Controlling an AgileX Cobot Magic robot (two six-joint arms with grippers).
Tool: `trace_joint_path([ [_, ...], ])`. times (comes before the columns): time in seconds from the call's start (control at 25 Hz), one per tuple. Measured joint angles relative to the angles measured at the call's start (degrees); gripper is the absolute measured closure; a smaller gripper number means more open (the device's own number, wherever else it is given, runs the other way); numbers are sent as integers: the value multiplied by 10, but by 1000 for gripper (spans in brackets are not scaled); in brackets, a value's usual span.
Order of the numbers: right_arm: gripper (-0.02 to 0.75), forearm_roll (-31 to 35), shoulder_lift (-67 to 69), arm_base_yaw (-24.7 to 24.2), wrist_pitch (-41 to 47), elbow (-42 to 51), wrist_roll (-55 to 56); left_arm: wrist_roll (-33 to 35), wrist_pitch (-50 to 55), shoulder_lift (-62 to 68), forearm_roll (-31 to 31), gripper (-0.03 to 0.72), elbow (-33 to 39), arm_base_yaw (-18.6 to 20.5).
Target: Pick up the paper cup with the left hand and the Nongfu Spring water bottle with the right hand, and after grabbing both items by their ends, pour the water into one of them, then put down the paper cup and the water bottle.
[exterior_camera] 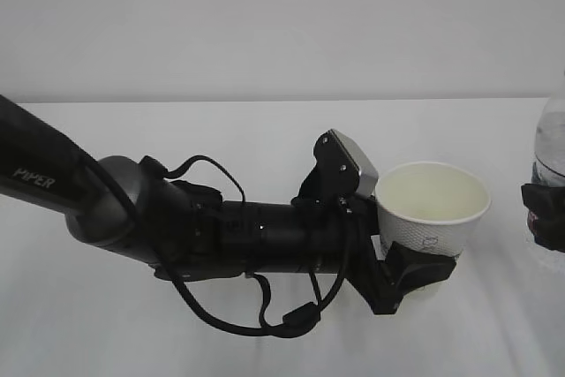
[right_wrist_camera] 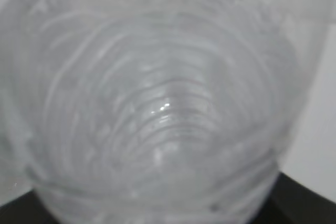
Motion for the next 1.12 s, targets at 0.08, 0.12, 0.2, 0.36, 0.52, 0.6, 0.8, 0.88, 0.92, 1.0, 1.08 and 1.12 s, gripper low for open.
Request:
trace_joint_path([
  [0.08, 274, -5, 0, 0, 0, -1, -13, -8, 1, 0, 0, 154, -1, -1],
  [0.12, 274, -8, 0, 0, 0, -1, -18, -12, 6, 0, 0, 154, -1, -1],
  [0.2, 274, -13, 0, 0, 0, -1, -22, -16, 12, 0, 0, 154, -1, -1],
  [0.36, 274, -15, 0, 0, 0, -1, -47, -19, 13, 0, 0, 154, -1, -1],
  [0.52, 274, -15, 0, 0, -1, -1, -83, -19, 13, 0, 0, 154, -1, -1],
  [0.6, 274, -15, 0, 0, -8, -1, -104, -20, 13, 0, 0, 154, -1, -1],
  [0.8, 274, -16, 0, 0, -43, -1, -163, -20, 13, 0, 1, 154, -1, -1],
  [0.88, 274, -16, 0, 0, -58, -1, -185, -20, 13, 0, 1, 154, -1, -1],
  [0.92, 274, -17, 0, 0, -64, -1, -197, -20, 13, 0, 3, 154, -1, -1],
  [1.0, 274, -17, 0, 0, -70, -1, -223, -20, 13, 0, 4, 154, -1, -1],
  [1.08, 274, -15, 0, 0, -71, -1, -243, -20, 13, 0, 5, 154, -1, -1],
  [1.12, 274, -10, 0, 0, -71, -1, -257, -20, 13, 0, 5, 154, -1, -1],
])
